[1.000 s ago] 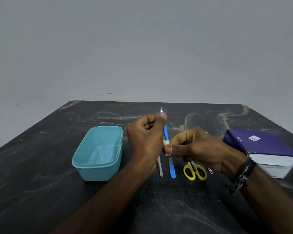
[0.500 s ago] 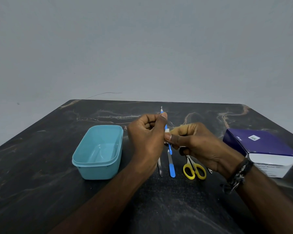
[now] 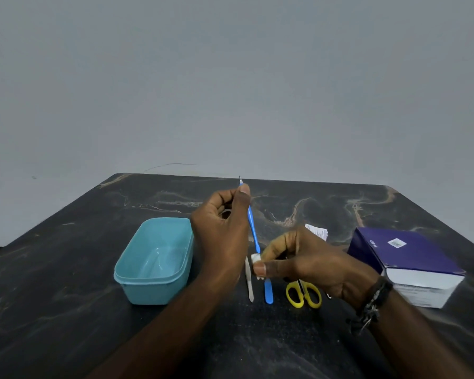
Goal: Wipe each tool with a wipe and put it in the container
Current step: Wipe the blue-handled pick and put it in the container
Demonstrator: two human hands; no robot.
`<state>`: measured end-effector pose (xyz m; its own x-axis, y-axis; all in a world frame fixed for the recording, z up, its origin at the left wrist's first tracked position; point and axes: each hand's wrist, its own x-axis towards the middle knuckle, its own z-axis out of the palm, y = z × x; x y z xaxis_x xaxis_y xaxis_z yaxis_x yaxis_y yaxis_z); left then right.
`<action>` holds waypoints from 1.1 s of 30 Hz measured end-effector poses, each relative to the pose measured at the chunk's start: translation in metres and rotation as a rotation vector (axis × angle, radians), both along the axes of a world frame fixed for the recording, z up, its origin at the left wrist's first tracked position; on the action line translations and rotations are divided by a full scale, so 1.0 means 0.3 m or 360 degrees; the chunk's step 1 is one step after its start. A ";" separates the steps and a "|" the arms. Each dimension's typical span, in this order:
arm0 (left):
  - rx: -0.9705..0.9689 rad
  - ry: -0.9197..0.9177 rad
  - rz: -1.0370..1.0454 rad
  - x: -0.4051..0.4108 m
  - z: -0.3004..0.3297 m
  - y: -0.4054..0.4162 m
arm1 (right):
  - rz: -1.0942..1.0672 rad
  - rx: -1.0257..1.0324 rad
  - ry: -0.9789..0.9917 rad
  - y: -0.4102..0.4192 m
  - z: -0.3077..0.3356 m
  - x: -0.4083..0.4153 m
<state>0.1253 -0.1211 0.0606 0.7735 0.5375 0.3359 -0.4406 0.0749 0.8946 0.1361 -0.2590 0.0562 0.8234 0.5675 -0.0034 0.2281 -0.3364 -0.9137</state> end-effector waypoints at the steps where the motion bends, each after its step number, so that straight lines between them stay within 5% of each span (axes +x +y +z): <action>1: 0.0017 -0.0042 0.0018 -0.004 0.016 0.004 | -0.0063 0.0032 -0.0033 0.000 -0.001 0.003; 9: 0.0829 -0.0084 0.0341 -0.026 0.215 0.163 | -0.0539 0.0413 -0.0102 0.014 0.016 0.001; 13: 0.1331 0.0284 0.0617 -0.018 0.248 0.293 | -0.0681 0.0516 -0.0150 0.016 0.010 0.011; 20: 0.2050 0.1403 0.0464 0.053 0.122 0.402 | -0.0713 0.0555 -0.0178 0.023 -0.001 0.018; 33: 0.2447 0.1881 0.0336 0.047 0.057 0.329 | -0.0676 0.0480 -0.0140 0.030 -0.016 0.022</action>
